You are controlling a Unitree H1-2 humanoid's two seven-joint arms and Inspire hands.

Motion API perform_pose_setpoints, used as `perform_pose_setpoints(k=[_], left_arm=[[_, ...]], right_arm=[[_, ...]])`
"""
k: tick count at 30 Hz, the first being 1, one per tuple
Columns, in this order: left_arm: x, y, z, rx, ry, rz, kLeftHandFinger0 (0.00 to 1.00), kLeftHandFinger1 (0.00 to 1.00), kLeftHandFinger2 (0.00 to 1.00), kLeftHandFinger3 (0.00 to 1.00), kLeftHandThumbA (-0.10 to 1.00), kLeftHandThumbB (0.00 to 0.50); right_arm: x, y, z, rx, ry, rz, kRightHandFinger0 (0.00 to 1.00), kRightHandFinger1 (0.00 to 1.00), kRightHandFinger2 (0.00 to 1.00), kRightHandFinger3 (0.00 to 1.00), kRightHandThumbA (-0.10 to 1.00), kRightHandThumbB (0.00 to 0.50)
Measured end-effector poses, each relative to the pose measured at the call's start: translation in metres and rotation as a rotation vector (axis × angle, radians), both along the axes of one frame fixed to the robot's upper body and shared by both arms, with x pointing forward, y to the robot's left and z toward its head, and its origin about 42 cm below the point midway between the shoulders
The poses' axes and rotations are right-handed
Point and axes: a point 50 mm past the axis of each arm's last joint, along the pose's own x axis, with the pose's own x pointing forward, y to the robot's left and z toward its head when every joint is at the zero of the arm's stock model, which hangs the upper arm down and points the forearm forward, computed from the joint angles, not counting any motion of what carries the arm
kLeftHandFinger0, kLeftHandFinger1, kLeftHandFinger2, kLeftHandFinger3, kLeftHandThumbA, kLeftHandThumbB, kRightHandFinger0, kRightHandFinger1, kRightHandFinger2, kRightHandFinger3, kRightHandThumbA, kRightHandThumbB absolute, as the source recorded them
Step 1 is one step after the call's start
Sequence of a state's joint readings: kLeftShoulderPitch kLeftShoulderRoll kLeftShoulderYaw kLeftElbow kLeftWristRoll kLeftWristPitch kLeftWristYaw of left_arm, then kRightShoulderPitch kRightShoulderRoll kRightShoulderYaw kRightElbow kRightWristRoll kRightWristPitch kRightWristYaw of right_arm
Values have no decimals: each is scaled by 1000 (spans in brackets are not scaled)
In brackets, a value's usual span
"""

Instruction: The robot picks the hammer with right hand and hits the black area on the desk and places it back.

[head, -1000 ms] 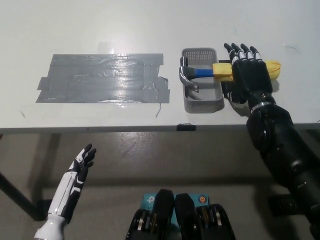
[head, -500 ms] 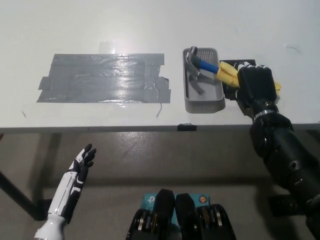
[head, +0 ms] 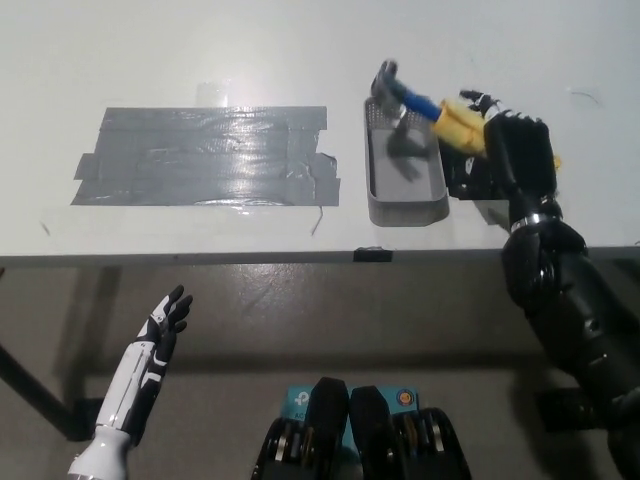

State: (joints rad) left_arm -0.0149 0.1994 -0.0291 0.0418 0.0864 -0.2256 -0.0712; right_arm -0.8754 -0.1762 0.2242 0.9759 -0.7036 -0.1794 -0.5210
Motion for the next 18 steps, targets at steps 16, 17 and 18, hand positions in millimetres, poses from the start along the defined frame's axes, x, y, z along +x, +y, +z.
perform_pose_setpoints(k=[16,17,18], left_arm=[[0,0,0,0,3,1,949,1000,1000,1000,1000,60],[0,0,0,0,2,0,941,1000,1000,1000,1000,65],[1,0,0,0,2,0,939,1000,1000,1000,1000,70]], right_arm=[[-2,-10,50,417,98,71,52,607,935,983,-100,99],[-2,-13,51,424,115,77,54,615,948,1000,-100,89],[-1,-18,53,434,134,79,74,634,967,1000,-100,79]])
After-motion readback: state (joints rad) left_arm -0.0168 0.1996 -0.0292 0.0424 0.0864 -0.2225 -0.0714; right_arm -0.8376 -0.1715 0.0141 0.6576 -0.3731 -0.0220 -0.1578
